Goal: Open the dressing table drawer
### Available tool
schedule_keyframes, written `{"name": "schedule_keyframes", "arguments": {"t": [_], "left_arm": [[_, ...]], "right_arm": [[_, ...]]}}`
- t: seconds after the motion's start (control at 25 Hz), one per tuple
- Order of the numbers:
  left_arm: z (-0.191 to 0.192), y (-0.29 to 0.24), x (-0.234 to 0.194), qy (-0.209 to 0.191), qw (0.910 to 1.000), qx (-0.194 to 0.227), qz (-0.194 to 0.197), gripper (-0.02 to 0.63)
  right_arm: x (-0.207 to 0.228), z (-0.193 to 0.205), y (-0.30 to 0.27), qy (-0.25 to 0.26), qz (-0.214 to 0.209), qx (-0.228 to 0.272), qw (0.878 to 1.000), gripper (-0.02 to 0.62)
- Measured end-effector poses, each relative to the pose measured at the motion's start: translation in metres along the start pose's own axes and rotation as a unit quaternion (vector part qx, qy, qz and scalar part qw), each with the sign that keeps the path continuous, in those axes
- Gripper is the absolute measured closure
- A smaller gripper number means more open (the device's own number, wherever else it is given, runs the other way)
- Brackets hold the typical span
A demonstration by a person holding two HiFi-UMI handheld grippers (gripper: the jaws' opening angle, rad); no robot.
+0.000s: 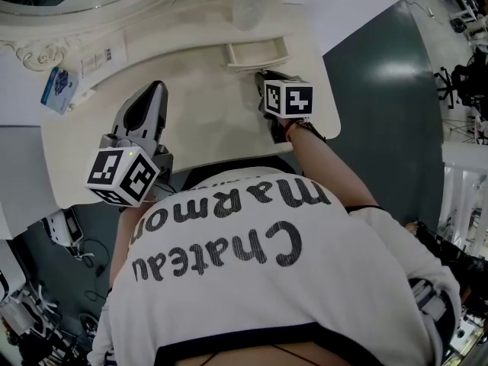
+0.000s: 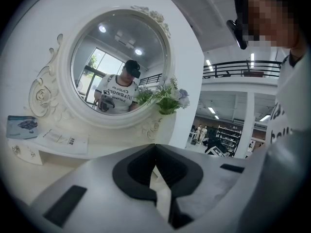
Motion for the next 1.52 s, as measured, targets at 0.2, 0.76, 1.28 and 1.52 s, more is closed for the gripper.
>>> {"name": "schedule_keyframes", "arguments": {"t": [0.2, 0.76, 1.28, 1.52], "left_arm": [[0.0, 0.001, -0.003, 0.0, 1.0, 0.0, 0.005, 0.583], [0.001, -0.006, -0.005, -0.005, 0.9995, -0.008, 0.03, 0.583], [0.008, 0.001, -0.013, -0.006, 0.9992, -0.015, 0.036, 0.583], [0.005, -0.004, -0.016, -0.008, 0.9988, -0.012, 0.047, 0.583]], "right_arm": [[-0.001, 0.001, 0.001, -0.002, 0.006, 0.001, 1.0, 0.494], [-0.002, 0.008, 0.005, -0.017, 0.011, 0.005, 1.0, 0.494], [0.0, 0.035, 0.01, -0.019, 0.032, -0.033, 0.999, 0.569], [-0.002, 0.036, 0.01, -0.015, 0.037, -0.027, 0.999, 0.569]]}}
Point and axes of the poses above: the fingertips, and each gripper's own axes: y backward along the fingers, x to its right, z out of its underside, the point moved 6 cm from there along y, backward along the fingers, and after that the axes turned 9 degrees about z, right-handed, at the moved point
